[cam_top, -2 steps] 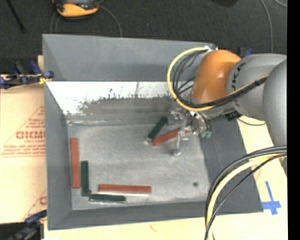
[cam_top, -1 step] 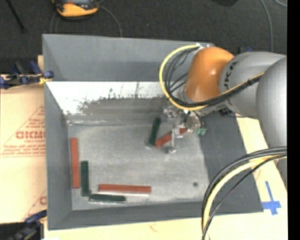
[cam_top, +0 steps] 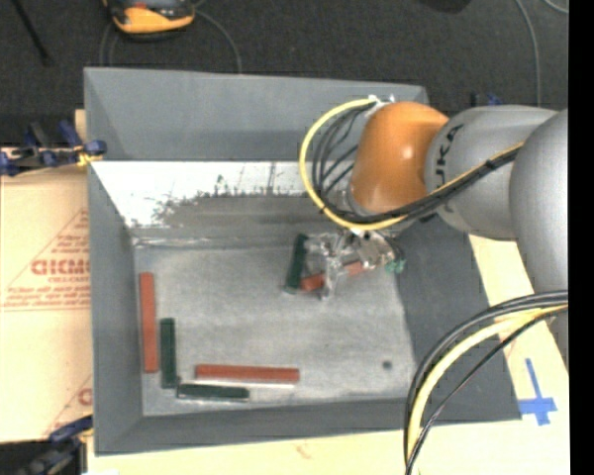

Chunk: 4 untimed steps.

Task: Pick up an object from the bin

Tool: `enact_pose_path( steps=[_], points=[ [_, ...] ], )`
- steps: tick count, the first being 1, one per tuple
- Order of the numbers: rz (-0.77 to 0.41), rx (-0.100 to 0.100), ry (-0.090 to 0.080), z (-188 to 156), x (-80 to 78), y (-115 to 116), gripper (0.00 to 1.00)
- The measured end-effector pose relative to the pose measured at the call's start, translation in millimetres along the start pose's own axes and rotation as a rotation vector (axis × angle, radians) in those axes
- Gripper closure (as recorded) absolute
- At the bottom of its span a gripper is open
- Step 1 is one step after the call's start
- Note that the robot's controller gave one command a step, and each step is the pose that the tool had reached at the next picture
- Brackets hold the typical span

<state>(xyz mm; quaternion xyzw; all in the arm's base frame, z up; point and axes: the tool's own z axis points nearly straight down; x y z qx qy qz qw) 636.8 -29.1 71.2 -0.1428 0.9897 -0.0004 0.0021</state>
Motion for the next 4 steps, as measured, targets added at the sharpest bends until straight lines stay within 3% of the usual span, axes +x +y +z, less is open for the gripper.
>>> enact_pose_path(
  steps=[1,2,3,4],
  points=[
    [0.000,0.000,0.000,0.0,0.0,-0.1,1.00],
    [-0.018,0.001,0.000,-117.9,14.3,-24.9,1.00],
    [-0.018,0.001,0.000,-117.9,14.3,-24.9,1.00],
    [-0.078,-0.003,0.006,-159.4,19.8,-28.9,1.00]
  ],
)
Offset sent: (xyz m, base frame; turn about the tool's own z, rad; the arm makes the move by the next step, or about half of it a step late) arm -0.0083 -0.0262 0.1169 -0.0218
